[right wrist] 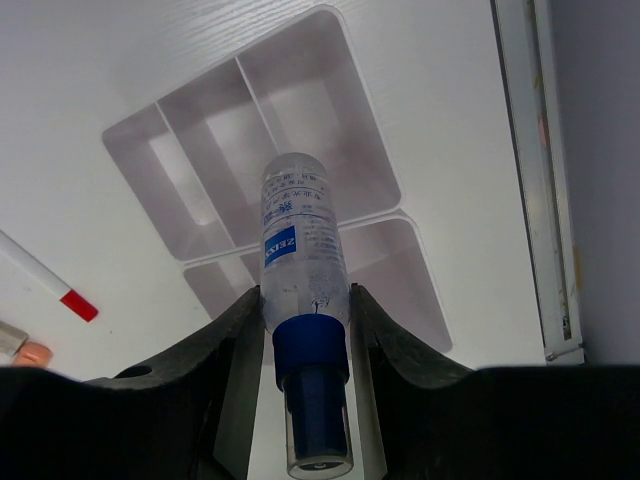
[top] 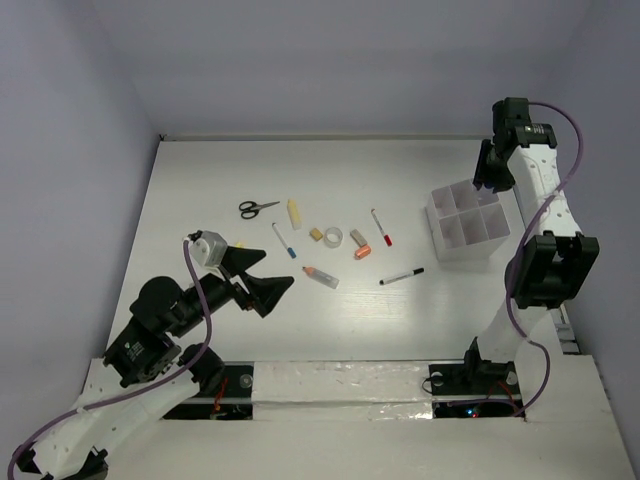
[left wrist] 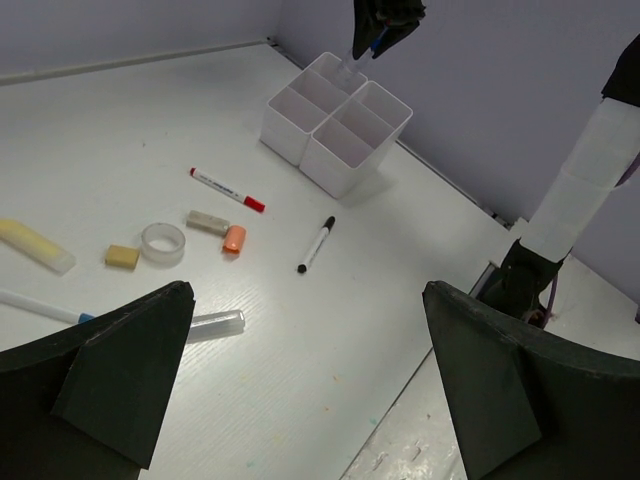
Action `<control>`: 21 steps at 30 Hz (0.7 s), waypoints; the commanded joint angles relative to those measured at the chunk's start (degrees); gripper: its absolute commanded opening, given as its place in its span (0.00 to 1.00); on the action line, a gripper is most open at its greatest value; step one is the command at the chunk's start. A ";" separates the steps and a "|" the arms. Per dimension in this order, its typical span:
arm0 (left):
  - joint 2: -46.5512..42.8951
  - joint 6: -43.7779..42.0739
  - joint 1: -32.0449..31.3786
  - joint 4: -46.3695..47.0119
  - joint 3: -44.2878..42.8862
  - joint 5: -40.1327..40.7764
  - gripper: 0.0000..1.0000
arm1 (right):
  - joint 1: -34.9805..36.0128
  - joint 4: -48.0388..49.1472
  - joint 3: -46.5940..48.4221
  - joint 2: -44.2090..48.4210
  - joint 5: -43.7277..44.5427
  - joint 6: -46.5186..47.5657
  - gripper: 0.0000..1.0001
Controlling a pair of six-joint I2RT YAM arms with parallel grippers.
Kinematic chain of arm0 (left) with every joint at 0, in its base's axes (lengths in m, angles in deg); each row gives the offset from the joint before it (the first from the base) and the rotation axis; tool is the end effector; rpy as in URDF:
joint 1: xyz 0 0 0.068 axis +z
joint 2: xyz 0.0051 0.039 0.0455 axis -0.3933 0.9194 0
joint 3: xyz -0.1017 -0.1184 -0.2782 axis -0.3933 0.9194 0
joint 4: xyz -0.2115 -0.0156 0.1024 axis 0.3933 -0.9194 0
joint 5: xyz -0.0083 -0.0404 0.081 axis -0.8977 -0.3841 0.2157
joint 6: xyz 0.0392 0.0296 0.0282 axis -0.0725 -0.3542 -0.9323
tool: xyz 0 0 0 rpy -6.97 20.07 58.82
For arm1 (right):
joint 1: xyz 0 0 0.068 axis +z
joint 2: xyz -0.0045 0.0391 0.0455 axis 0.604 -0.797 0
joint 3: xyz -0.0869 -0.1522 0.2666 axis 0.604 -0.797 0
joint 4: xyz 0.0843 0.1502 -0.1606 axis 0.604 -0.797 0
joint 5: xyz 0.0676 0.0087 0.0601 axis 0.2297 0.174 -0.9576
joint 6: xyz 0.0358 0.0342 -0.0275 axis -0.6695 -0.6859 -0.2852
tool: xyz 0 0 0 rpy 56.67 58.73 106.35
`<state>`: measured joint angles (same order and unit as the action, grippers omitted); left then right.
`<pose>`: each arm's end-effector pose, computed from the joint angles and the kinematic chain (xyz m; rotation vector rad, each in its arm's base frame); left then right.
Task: Sort the stationery into containers
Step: Place the stationery in the storage box.
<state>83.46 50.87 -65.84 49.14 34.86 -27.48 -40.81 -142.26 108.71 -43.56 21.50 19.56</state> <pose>0.0135 -0.0220 0.3654 0.4956 1.4154 -0.9605 0.3533 -0.0317 0.3958 0.3844 2.5740 -0.2665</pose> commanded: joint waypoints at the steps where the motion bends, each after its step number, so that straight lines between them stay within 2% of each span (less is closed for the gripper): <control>1: -1.46 -0.59 -0.39 1.67 -0.20 1.05 0.99 | -1.34 0.15 2.47 -0.18 2.15 1.10 0.13; 21: -0.76 -0.67 -0.39 1.75 -0.20 1.23 0.99 | -2.40 0.50 4.31 -4.22 3.11 3.12 0.14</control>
<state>82.54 50.85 -65.88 48.94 34.86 -26.63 -42.50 -142.24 109.95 -47.62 23.23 21.74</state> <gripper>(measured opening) 0.989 0.420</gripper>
